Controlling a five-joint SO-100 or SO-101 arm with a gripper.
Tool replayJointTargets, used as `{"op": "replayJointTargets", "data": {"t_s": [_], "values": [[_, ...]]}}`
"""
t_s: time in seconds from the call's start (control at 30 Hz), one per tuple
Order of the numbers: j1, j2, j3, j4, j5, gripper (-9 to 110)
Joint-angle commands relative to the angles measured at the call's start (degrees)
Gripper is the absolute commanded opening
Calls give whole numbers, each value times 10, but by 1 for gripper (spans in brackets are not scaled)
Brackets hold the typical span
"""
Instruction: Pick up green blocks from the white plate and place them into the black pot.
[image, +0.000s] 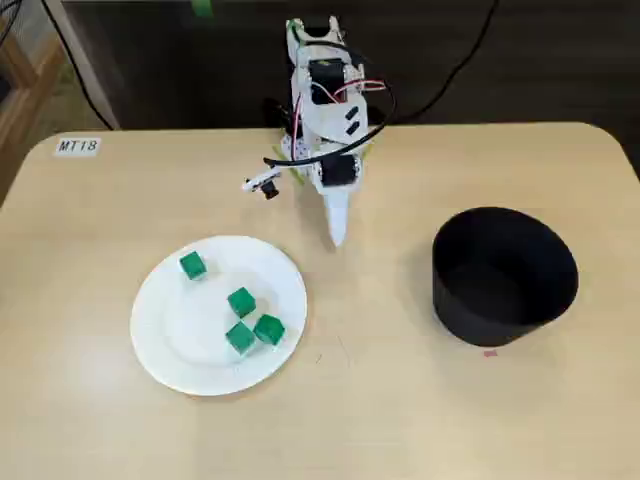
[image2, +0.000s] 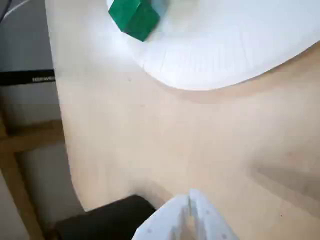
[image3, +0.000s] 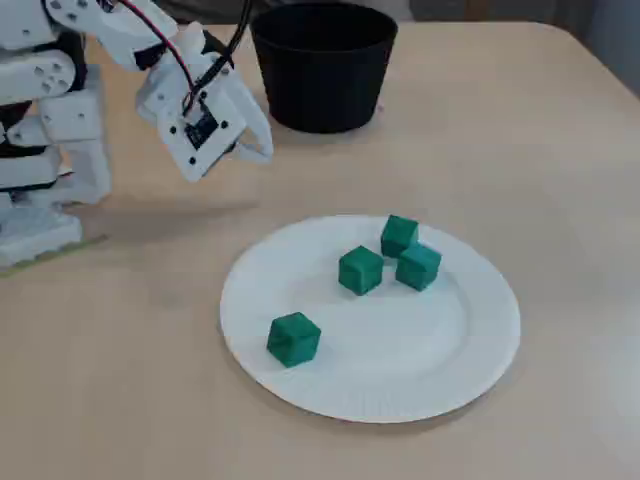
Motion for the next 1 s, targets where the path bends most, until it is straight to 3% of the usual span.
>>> {"op": "replayJointTargets", "data": {"t_s": [0.0, 0.67, 0.8, 0.97], "values": [[53, 4, -46, -45, 41, -2], [47, 4, -62, -44, 34, -2], [50, -156, -237, -40, 6, -2], [67, -533, -613, 140, -19, -2]]}}
